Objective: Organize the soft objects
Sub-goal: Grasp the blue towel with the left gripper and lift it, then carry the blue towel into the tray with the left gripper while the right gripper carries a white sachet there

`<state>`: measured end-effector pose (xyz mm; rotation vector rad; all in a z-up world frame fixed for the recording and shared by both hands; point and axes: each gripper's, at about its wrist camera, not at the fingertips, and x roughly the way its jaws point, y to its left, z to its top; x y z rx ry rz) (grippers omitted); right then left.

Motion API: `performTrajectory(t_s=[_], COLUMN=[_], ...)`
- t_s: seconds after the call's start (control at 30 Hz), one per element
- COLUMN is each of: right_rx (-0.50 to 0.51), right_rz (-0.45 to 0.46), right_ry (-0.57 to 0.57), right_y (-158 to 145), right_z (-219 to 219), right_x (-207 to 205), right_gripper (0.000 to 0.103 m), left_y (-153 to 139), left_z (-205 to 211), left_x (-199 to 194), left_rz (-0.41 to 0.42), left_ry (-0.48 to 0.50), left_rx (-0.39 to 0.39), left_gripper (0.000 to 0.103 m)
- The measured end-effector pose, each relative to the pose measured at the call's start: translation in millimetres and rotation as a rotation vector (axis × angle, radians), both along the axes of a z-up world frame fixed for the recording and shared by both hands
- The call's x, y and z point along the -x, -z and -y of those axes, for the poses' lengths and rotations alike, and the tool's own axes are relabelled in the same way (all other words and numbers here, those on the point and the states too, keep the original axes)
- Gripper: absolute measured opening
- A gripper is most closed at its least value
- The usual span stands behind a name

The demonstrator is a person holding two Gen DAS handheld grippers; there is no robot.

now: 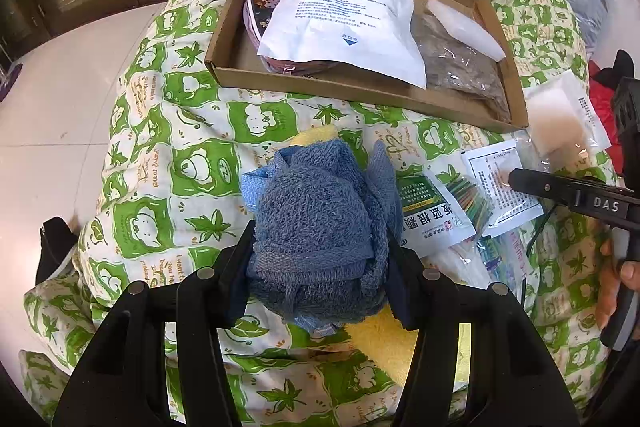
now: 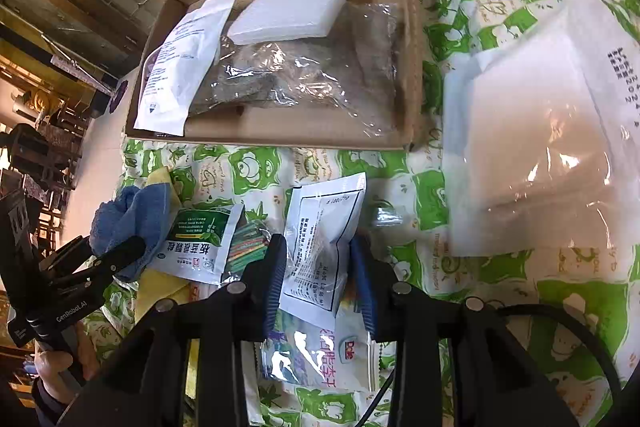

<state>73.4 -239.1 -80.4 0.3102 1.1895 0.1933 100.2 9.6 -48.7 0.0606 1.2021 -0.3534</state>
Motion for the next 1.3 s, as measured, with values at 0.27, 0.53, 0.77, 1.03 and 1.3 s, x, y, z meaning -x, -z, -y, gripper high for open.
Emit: performTrajectory(t_s=[0.27, 0.53, 0.77, 1.03, 1.3], right_rx=[0.031, 0.008, -0.024, -0.044, -0.045], right_rz=[0.013, 0.091, 0.125, 0.145, 0.155], right_ry=[0.01, 0.018, 0.043, 0.056, 0.052], right_y=[5, -21, -40, -52, -57], right_z=[3, 15, 34, 41, 39], right_x=[0, 9, 18, 23, 15], right_gripper=[0.014, 0.013, 0.013, 0.013, 0.013], left_y=[-5, -21, -45, -69, -76], left_z=[1, -10, -7, 7, 8], left_x=[2, 5, 8, -9, -60], left_rz=[0.03, 0.043, 0.073, 0.115, 0.084], left_ry=[0.007, -0.02, -0.016, 0.007, -0.025], left_rx=[0.011, 0.104, 0.119, 0.095, 0.099], left_gripper=[0.053, 0.052, 0.052, 0.052, 0.052])
